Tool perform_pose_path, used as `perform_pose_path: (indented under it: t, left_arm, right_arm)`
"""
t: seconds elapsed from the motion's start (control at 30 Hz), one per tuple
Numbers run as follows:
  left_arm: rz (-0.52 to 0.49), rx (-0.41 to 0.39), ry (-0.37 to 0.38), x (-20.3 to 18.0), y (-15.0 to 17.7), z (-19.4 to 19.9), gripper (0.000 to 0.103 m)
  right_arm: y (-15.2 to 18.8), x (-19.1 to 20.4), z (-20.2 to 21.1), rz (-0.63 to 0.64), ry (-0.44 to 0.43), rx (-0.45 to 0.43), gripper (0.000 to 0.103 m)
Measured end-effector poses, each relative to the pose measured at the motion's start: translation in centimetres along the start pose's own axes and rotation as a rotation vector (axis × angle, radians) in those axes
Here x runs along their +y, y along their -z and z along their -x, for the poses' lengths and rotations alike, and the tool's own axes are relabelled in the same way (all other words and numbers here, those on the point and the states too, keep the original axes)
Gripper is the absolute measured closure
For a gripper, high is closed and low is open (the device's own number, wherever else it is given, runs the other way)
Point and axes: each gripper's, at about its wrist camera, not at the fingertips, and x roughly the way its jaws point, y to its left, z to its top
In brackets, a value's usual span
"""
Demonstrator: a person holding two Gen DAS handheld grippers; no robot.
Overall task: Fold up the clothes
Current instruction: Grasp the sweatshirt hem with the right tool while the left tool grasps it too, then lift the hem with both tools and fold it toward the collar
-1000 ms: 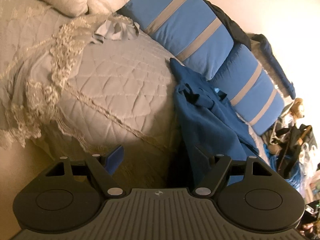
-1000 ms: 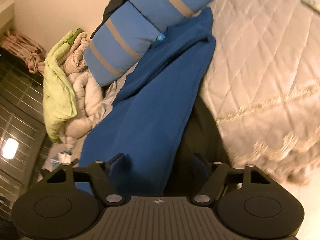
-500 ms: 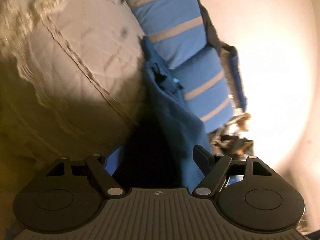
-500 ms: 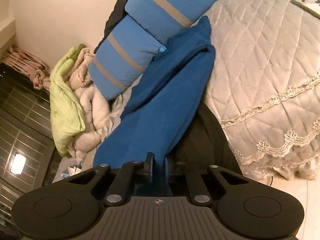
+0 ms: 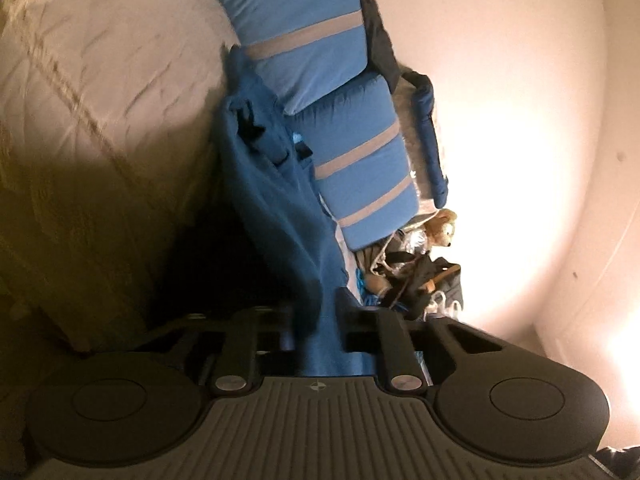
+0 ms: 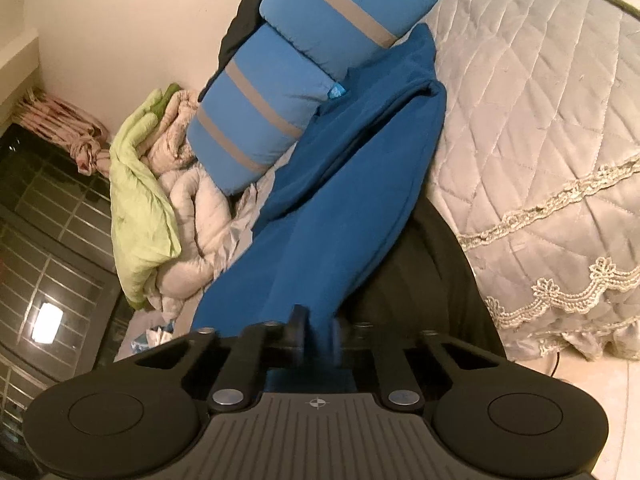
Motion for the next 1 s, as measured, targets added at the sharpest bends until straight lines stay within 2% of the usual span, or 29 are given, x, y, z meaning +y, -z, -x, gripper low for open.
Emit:
perform_pose_path:
  t: [0.17,0.3,0.63,0.83,1.0]
  left_arm:
    - [-0.101,-0.019,-0.061,-3.6,-0.9,0.6,0.097]
    - [-0.166,-0.037,-0.08,-6.6,-1.3,0.7,0.098]
    - [-0.227,-0.084,-0.063,-10.2,-1.4,1.5,0.098]
    - [-0.265,-0.134,-0.054,-12.6,-0.8,4.4,0.098]
    - [-0.289,-0.145,-0.065,-12.6,-2.2,2.5,0.098]
  right_arm:
    - [-0.8,1.4,1.2,0.015,-0.006,-0.057,0.093]
    - [-1.8,3.0,2.2,0.036,-0.018,-0.098,0.093]
    - [-3.9,4.6,5.1,0.031,-0.034,-0.199,0.094]
    - [-3.4,6.8,7.0,0.048,-0.084,-0.211,0.094]
    - [-4.8,8.3,5.7,0.119,-0.071,-0.2,0.094]
